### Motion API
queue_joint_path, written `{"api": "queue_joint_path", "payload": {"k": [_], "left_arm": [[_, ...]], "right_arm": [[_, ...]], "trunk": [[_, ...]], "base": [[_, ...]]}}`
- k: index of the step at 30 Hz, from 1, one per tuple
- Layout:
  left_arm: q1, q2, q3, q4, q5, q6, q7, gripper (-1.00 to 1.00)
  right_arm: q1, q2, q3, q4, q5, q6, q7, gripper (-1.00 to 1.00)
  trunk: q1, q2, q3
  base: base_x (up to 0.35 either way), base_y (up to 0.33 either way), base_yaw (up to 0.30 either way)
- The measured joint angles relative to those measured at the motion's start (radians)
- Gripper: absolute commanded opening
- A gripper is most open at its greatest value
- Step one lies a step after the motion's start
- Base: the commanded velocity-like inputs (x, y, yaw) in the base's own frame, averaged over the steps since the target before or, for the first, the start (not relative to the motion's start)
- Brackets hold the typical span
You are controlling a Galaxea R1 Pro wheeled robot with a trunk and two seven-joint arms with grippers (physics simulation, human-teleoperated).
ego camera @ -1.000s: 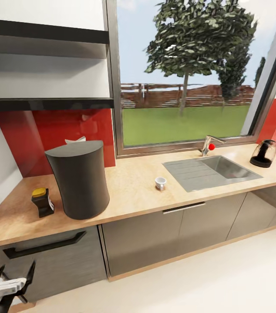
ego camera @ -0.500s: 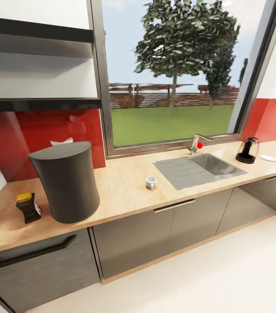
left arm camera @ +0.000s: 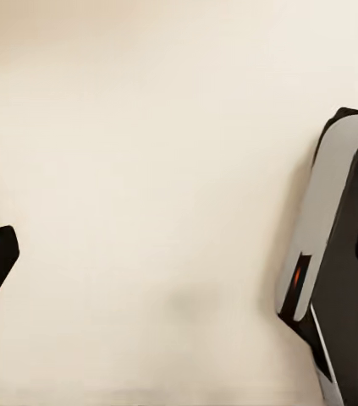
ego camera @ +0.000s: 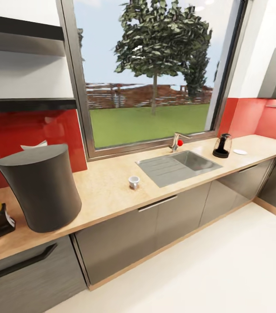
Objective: Set up a coffee station on the kitchen countertop: keep the coffee maker on the countertop, move the bottle of coffee from the kitchen shelf to the counter next to the coffee maker, place a paper coffee filter on top of the coffee maker, put the saucer next to the coffee maker with the coffee cup on the saucer, and place the electric kettle next to the coffee maker.
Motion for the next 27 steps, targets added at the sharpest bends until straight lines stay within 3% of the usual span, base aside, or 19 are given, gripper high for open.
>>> {"api": "queue_joint_path", "payload": {"k": [1,4,10,13,27], "left_arm": [[0.0,-0.001,0.002,0.0,-0.002,0.041,0.013,1.0],[0.0,-0.004,0.004,0.0,-0.01,0.076,0.024,1.0],[0.0,-0.041,0.005,0.0,-0.102,0.09,0.029,1.0],[0.0,-0.048,0.007,0.0,-0.126,0.091,0.03,1.0],[-0.002,-0.057,0.005,0.004,-0.135,0.092,0.03,1.0]], "right_arm": [[0.0,0.0,-0.001,0.0,-0.001,0.0,-0.001,1.0],[0.0,-0.002,-0.001,0.0,-0.02,0.002,-0.001,1.0],[0.0,-0.003,-0.001,0.001,-0.049,0.003,-0.001,1.0],[0.0,-0.005,-0.001,0.002,-0.051,0.003,-0.001,1.0],[0.0,-0.002,0.001,0.0,-0.05,0.004,-0.001,1.0]], "trunk": [[0.0,0.0,0.0],[0.0,0.0,0.0],[0.0,0.0,0.0],[0.0,0.0,-0.001],[0.0,0.0,-0.002]], "base": [[0.0,0.0,-0.272],[0.0,0.0,-0.274],[0.0,0.0,-0.273],[0.0,0.0,-0.239],[0.0,0.0,-0.287]]}}
